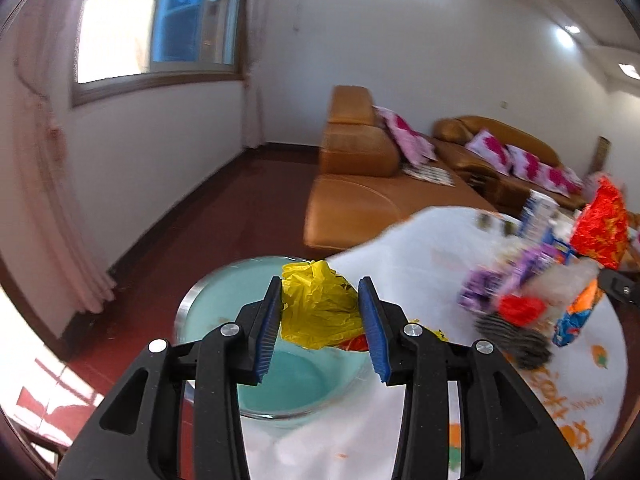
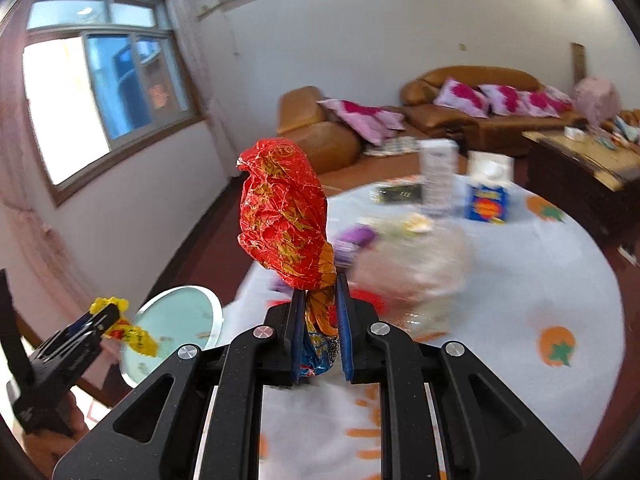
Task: Collect trash
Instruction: 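Carry both items over the blue bin and open both grippers to drop them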
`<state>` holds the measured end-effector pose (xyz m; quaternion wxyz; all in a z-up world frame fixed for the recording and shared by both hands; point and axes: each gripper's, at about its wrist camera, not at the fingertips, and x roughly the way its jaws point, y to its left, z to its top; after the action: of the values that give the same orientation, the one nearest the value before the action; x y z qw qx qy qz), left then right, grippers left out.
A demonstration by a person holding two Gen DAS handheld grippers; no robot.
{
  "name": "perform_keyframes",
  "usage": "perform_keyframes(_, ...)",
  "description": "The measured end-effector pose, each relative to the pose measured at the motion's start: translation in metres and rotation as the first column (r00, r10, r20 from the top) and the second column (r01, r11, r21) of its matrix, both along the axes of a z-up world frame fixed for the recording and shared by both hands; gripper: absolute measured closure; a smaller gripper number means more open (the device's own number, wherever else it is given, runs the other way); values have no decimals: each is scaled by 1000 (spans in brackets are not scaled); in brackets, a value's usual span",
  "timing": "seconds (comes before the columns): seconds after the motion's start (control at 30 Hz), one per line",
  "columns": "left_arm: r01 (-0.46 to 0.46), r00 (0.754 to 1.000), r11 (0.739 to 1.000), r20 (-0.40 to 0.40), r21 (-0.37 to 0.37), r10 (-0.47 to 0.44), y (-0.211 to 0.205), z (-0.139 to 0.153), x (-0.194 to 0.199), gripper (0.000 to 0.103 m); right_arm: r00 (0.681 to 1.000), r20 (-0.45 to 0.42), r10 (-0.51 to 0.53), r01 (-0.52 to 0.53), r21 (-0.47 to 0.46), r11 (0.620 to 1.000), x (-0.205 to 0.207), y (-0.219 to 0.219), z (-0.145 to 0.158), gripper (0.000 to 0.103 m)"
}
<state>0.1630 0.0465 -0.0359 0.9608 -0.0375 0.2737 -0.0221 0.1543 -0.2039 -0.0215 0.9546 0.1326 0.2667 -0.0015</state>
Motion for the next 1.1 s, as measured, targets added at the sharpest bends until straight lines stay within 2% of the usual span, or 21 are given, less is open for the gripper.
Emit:
perform_keyframes(0.17,-100,995,995,0,9,100,37,-2,10,64,989,-28,143,-142,30,989,37,56,-6,87)
perform_keyframes(0.4,-143,989,989,-23,22,143,60,-15,26,64,966,-89,243,-242,29,970,81,115,-21,87)
perform_keyframes(0.6,-145,987,989,-69,14,146,64,-39,38,64,948,-128,291,-289,36,957,102,137,-34,87)
perform_keyframes(0.9,-154,980,988,-124,12,155,70,-58,56,64,914,-215,345,-339,68,938,135,157,-58,87)
perform_keyframes(1.1,-161,976,987,-146,20,163,73,-67,60,62,890,-237,389,-378,94,921,145,169,-68,85)
